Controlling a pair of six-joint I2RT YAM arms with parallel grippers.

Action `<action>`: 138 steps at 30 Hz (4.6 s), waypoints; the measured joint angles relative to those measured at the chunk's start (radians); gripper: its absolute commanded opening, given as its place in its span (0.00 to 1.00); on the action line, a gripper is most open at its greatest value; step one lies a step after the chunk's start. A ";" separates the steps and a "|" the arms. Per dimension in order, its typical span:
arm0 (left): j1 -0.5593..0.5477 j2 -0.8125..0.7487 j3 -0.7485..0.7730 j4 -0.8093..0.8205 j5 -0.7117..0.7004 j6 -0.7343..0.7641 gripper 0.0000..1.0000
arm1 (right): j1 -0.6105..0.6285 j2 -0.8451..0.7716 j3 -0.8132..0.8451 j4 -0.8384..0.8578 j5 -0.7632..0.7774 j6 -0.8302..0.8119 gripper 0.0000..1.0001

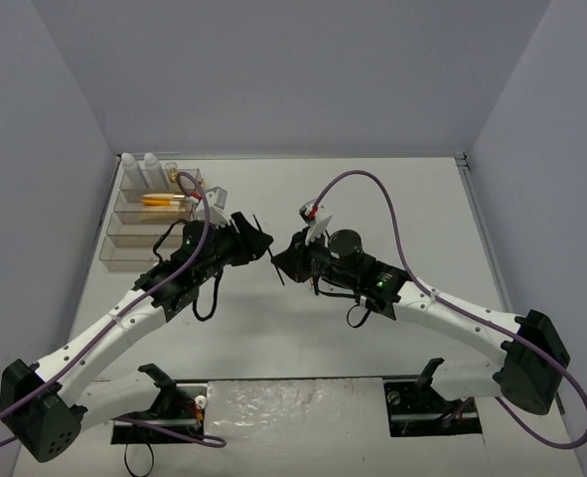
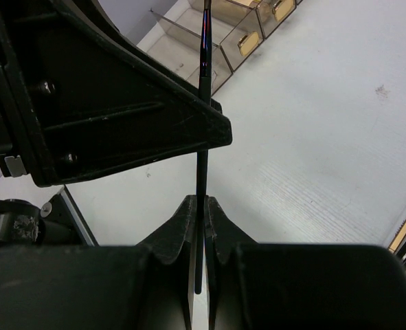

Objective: Organize the makeup

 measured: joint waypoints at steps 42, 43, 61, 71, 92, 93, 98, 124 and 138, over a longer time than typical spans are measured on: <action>0.801 0.240 -0.054 0.087 -0.014 -0.256 0.00 | -0.179 -0.213 -0.126 -0.231 0.250 -0.105 1.00; 0.805 0.262 -0.054 0.096 -0.015 -0.269 0.00 | -0.180 -0.215 -0.129 -0.234 0.252 -0.109 1.00; 0.857 0.545 -0.015 0.339 -0.106 -0.471 0.00 | -0.218 -0.224 -0.176 -0.258 0.259 -0.184 1.00; 0.861 0.605 0.019 0.351 -0.123 -0.500 0.11 | -0.229 -0.224 -0.183 -0.258 0.259 -0.196 1.00; 0.861 0.492 0.035 0.211 -0.134 -0.493 0.80 | -0.272 -0.225 -0.189 -0.267 0.285 -0.197 0.95; 0.861 0.462 0.035 0.192 -0.133 -0.480 0.85 | -0.282 -0.221 -0.189 -0.269 0.288 -0.195 0.92; 0.861 0.293 0.137 0.013 -0.088 -0.256 0.97 | -0.338 -0.091 -0.157 -0.286 0.284 -0.186 0.78; 0.584 -0.161 0.088 -0.442 0.194 0.536 0.97 | -0.383 0.489 0.102 -0.296 0.235 -0.223 0.40; 0.585 -0.177 0.056 -0.439 0.231 0.536 0.97 | -0.392 0.583 0.179 -0.242 0.231 -0.232 0.02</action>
